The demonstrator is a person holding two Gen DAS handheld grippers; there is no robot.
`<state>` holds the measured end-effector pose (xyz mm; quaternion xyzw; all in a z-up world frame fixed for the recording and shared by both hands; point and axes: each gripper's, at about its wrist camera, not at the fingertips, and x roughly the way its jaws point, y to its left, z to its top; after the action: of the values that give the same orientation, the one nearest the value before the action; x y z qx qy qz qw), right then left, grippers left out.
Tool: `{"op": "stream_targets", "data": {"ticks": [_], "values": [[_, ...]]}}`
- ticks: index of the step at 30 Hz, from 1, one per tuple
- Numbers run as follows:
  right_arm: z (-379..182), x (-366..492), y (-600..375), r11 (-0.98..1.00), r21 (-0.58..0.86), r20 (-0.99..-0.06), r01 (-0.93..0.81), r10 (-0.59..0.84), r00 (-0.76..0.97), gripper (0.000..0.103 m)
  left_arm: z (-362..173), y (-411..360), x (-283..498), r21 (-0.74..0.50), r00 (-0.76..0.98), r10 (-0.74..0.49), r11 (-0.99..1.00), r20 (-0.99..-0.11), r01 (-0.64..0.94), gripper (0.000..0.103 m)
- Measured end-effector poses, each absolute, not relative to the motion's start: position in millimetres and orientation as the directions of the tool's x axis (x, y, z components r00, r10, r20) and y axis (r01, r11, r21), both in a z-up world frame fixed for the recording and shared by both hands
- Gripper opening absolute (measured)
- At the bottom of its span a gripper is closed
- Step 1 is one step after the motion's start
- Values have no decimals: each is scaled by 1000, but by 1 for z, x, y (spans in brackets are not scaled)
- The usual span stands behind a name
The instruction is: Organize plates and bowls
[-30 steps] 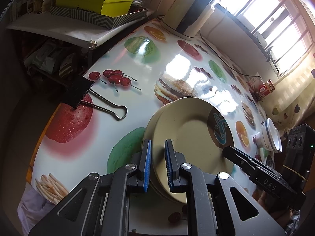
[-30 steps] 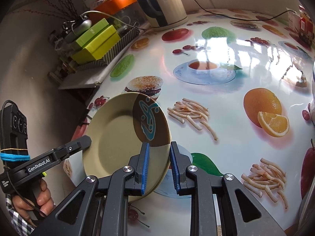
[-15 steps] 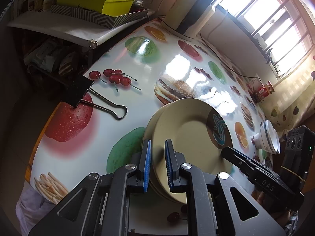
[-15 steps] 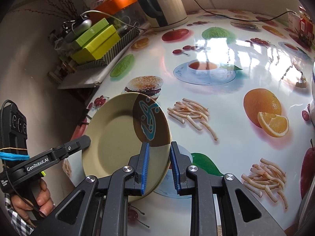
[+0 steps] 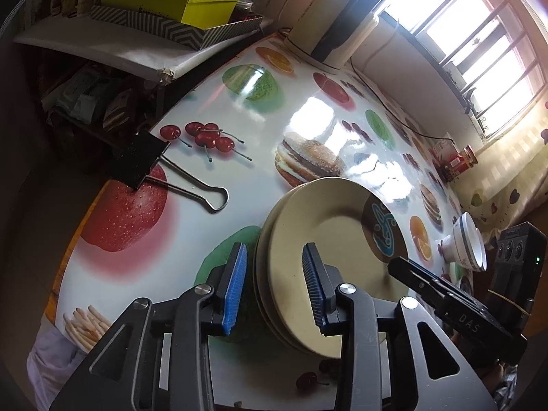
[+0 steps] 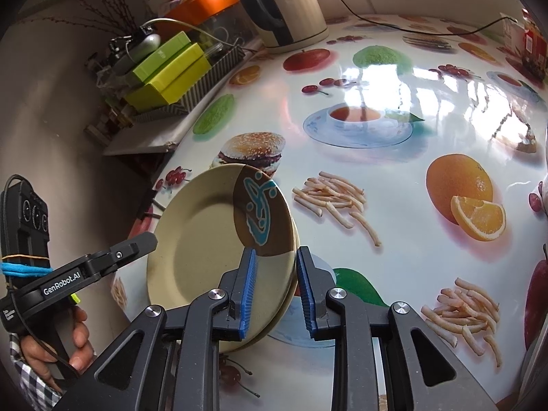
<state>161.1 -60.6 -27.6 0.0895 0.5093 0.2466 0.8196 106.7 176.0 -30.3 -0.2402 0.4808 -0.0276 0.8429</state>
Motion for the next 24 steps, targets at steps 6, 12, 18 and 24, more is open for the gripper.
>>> {"op": "stream_targets", "data": {"ticks": [6, 12, 18, 24], "values": [[-26, 165, -61, 879, 365, -796, -308, 466, 386, 33, -38, 180, 106, -456, 523, -303, 870, -797, -190, 35], [-20, 160, -46, 878, 292, -800, -379, 441, 406, 33, -40, 181, 105, -469, 519, -316, 862, -794, -192, 35], [-20, 157, -35, 879, 238, -812, -412, 413, 413, 36, -42, 183, 105, -474, 519, -318, 858, -793, -198, 35], [-21, 158, -36, 870, 256, -809, -422, 432, 399, 40, -43, 184, 105, -478, 516, -323, 855, -793, -199, 35]]}}
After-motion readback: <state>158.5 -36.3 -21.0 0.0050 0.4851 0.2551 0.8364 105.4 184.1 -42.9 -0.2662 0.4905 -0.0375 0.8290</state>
